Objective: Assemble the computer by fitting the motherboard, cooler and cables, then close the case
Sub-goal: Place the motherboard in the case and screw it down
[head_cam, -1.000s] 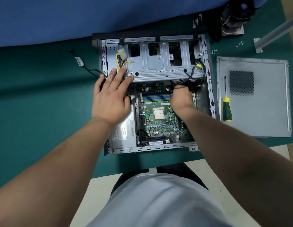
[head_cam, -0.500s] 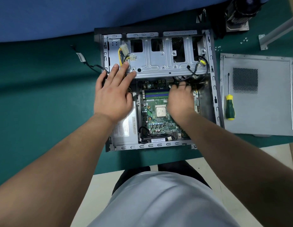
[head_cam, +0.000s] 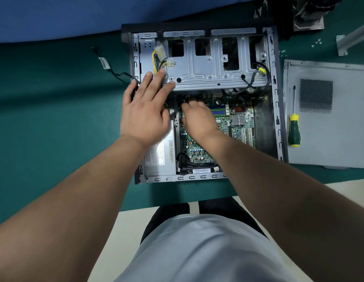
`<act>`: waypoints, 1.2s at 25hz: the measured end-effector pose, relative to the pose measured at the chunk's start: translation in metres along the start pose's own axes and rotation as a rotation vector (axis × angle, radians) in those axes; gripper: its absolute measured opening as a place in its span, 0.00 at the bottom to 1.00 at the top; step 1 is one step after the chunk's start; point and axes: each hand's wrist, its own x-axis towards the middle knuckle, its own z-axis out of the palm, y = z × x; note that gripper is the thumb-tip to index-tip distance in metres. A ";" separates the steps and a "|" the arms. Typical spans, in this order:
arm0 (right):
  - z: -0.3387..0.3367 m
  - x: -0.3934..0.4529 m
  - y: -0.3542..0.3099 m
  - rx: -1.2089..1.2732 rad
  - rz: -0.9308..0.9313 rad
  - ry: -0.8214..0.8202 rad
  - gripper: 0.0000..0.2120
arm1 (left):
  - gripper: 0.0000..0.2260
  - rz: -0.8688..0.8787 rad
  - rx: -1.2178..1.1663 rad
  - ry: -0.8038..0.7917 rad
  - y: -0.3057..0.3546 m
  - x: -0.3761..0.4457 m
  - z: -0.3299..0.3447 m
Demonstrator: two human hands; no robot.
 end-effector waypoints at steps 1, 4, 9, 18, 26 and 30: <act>0.001 0.000 0.000 0.008 -0.001 -0.005 0.17 | 0.29 -0.001 0.000 0.000 0.000 0.000 0.000; -0.005 -0.007 0.011 0.124 -0.043 -0.104 0.24 | 0.29 -0.003 -0.008 0.000 -0.001 0.001 0.000; -0.021 -0.042 0.054 0.151 0.183 0.102 0.22 | 0.29 -0.004 -0.007 -0.008 -0.001 0.000 -0.001; -0.025 -0.047 0.041 -0.260 0.015 -0.199 0.40 | 0.29 0.001 -0.005 -0.003 0.000 0.000 0.000; -0.043 -0.052 0.068 0.070 0.384 0.038 0.16 | 0.29 -0.002 -0.005 0.000 0.000 0.000 0.001; -0.042 -0.038 0.070 0.137 0.617 0.004 0.16 | 0.29 -0.006 -0.001 0.004 0.000 0.000 0.002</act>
